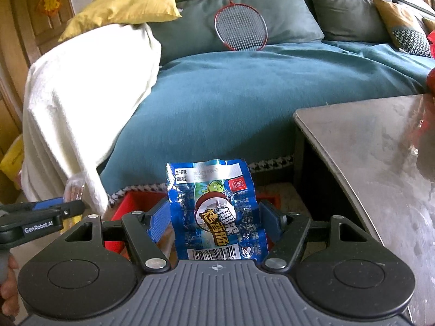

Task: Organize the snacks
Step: 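Lift both held packets and carry them over the red box, then lower both packets into the red box and open both grippers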

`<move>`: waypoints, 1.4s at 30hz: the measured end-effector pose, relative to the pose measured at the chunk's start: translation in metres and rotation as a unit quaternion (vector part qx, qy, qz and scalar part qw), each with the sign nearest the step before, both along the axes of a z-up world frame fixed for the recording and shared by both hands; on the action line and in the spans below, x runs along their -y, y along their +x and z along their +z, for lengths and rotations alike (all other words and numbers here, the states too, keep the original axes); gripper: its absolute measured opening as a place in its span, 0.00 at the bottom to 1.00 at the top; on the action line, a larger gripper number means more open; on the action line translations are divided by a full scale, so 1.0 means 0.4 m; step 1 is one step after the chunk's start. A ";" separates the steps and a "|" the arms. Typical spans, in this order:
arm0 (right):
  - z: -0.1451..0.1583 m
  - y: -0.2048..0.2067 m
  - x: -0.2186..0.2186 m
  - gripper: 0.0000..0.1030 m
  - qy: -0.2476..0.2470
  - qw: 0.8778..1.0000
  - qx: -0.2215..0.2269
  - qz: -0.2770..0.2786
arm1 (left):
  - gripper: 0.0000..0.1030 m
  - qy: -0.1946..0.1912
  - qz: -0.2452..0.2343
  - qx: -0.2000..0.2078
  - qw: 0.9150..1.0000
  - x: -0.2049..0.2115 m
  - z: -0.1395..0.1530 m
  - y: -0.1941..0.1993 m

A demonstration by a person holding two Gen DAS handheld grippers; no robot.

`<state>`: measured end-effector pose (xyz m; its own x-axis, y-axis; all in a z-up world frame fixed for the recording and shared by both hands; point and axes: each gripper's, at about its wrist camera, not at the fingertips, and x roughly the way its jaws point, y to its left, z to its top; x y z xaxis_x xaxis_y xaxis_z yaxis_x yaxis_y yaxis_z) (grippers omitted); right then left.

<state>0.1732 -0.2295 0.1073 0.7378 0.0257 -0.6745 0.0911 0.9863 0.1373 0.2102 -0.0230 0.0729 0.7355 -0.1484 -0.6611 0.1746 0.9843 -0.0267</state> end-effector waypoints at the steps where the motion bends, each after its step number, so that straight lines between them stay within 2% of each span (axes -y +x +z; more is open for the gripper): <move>1: 0.000 0.002 0.000 0.73 -0.003 1.000 0.001 0.000 | 0.28 0.001 -0.001 0.001 1.000 0.004 0.000 0.003; 12: -0.019 0.051 -0.002 0.73 -0.011 1.000 -0.006 -0.003 | 0.28 0.013 -0.009 0.000 1.000 0.041 -0.018 0.045; 23: -0.088 0.099 -0.029 0.73 -0.024 0.998 -0.058 0.007 | 0.28 0.032 -0.018 -0.020 0.999 0.070 -0.055 0.068; 32: -0.110 0.114 -0.043 0.73 -0.028 0.997 -0.074 0.012 | 0.28 0.038 -0.029 -0.028 0.998 0.091 -0.074 0.076; 42: -0.150 0.134 -0.047 0.73 -0.030 0.993 -0.112 0.007 | 0.28 0.057 -0.043 -0.045 0.996 0.121 -0.112 0.085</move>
<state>0.2270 -0.2107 0.0474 0.5695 -0.0112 -0.8219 0.0999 0.9934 0.0557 0.2441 -0.0714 0.0280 0.6603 -0.1288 -0.7398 0.2608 0.9632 0.0651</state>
